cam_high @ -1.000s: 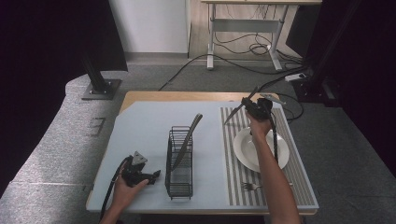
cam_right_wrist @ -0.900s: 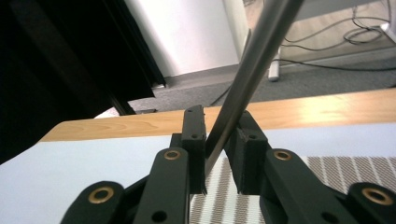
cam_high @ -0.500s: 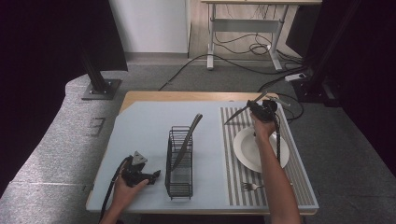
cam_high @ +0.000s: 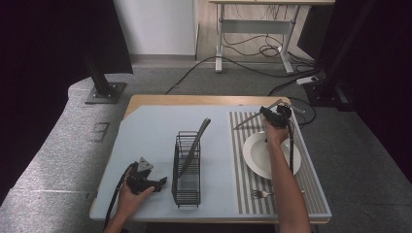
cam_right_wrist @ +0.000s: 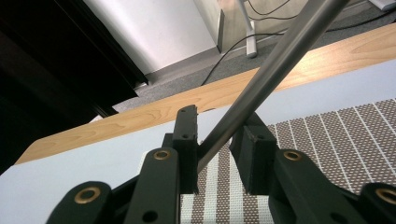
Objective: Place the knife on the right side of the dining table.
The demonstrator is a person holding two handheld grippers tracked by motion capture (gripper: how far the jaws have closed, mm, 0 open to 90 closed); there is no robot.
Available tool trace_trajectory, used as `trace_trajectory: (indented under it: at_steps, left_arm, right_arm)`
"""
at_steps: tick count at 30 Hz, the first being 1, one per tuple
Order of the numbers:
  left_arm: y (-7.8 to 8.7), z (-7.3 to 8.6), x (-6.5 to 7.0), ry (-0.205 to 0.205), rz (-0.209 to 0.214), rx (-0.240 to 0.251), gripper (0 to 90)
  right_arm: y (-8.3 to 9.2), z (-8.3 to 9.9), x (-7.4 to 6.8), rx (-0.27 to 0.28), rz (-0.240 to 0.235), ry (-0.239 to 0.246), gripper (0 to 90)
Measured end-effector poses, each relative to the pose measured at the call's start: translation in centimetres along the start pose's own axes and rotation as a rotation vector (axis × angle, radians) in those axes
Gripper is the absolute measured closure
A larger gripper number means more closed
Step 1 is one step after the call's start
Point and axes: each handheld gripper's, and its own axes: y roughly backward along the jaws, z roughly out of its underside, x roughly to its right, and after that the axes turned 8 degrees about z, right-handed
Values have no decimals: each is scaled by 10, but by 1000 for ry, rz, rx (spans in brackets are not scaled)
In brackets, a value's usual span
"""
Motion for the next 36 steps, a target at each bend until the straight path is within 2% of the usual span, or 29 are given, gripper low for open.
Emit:
trace_trajectory:
  at_steps: [4, 10, 18, 24, 36]
  left_arm:
    - [0, 0, 0, 0, 0, 0, 129]
    - [0, 0, 0, 0, 0, 0, 129]
    - [0, 0, 0, 0, 0, 0, 129]
    - [0, 0, 0, 0, 0, 0, 129]
    - [0, 0, 0, 0, 0, -1, 129]
  right_arm:
    - [-1, 1, 2, -5, 6, -11, 715]
    - [-3, 2, 5, -25, 41, -30, 698]
    - [-5, 4, 10, -63, 81, -82, 686]
    - [-7, 5, 15, -93, 95, -122, 679]
    - [-7, 5, 18, -117, 103, -139, 674]
